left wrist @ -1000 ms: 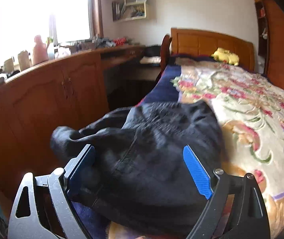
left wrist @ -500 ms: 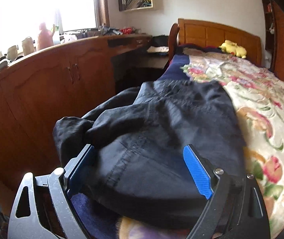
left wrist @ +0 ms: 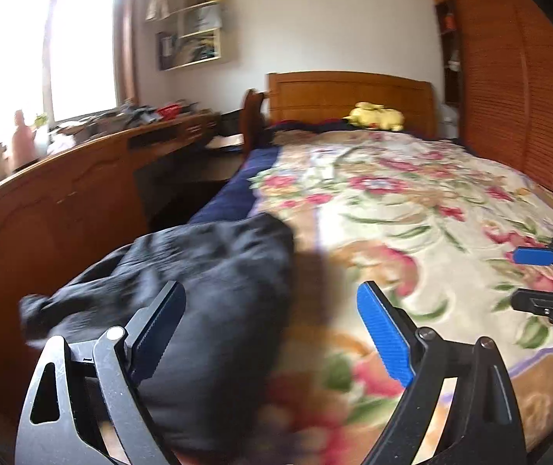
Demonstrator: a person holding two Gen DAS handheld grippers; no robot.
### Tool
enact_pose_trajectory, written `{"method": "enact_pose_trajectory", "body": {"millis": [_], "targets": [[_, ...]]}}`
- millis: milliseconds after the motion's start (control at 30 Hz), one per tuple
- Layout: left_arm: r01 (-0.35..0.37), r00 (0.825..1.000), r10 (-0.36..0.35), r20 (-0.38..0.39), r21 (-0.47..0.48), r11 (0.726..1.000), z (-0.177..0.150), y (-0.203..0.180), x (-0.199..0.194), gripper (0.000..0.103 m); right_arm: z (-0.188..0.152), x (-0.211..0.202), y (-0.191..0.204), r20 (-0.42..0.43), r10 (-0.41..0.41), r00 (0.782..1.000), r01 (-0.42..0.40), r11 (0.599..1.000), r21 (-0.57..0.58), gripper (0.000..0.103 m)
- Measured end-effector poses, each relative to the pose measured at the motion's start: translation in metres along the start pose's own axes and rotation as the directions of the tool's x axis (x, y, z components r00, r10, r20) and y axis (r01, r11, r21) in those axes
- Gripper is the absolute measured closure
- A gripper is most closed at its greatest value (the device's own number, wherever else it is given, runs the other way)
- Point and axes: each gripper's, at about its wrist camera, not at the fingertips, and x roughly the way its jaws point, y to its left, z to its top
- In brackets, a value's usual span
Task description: Fold large clothes
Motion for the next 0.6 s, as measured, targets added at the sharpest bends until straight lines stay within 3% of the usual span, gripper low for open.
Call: {"method": "enact_pose_trajectory", "body": {"millis": [167,400,600], "targets": [[0.1,0.995,-0.1,0.009,0.032,0.995,0.009,-0.063,0.005,0.012,-0.022,-0.032,-0.043,0.015,-0.089,0.996,0.088,0.994,0.068,0.021],[0.23,0.973,-0.23,-0.015,0.107,0.967,0.012,-0.17,0.022,0.012,-0.058,-0.072,-0.101,0.03,-0.214,0.976,0.206,0.963,0.171,0.021],[0.284,0.959,-0.282,-0.033,0.146,0.948,0.011,-0.241,0.034,0.012,-0.082,-0.087,-0.14,0.012,-0.276,0.961,0.265,0.934,0.24,0.021]]}}
